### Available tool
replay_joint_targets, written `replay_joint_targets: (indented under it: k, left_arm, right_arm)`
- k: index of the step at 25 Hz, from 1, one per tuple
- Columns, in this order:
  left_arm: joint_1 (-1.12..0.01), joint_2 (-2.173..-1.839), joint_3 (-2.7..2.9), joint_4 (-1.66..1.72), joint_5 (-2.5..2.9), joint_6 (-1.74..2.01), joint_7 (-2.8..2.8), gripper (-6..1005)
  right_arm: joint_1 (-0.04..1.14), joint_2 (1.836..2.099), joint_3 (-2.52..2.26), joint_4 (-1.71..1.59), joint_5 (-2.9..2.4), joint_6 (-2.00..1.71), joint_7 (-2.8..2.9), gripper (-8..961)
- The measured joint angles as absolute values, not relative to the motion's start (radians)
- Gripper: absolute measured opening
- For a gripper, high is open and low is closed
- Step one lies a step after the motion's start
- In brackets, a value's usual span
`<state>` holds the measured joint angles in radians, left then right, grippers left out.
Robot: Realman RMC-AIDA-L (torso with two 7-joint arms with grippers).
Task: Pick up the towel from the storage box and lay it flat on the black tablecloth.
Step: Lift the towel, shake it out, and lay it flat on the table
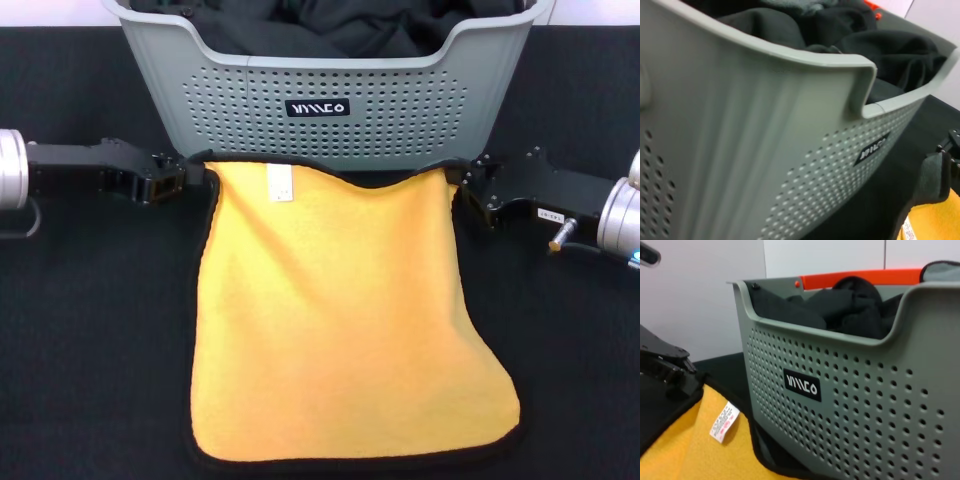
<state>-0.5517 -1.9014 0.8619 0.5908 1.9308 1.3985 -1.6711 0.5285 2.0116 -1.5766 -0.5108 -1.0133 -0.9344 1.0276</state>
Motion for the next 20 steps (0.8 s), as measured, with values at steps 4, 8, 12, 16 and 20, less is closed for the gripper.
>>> replay_joint_targets:
  k: [4,8,12,16,20]
  left_arm:
    - [-0.552,-1.905,0.858,0.591,1.948,1.362,-1.684,127]
    - [-0.552,-1.905,0.861,0.59,1.955,1.338,-1.692,131]
    - [-0.554,-1.905,0.862,0.591,1.958,1.332,-1.692,135]
    - [-0.561,-1.905,0.86,0.588,1.977,1.331,-1.693,139]
    - [-0.561,-1.909,0.86,0.587,1.98,1.331,-1.694,144]
  right_arm:
    - [0.538,2.013,-1.578,-0.506,-1.015,-0.901,1.026,16]
    - [0.541,2.013,-1.577,-0.506,-1.016,-0.887,1.025,16]
    - [0.542,2.014,-1.577,-0.506,-1.016,-0.874,1.022,16]
    - [0.544,2.016,-1.577,-0.507,-1.016,-0.867,1.02,16]
    - [0.544,2.016,-1.577,-0.508,-1.016,-0.867,1.019,16]
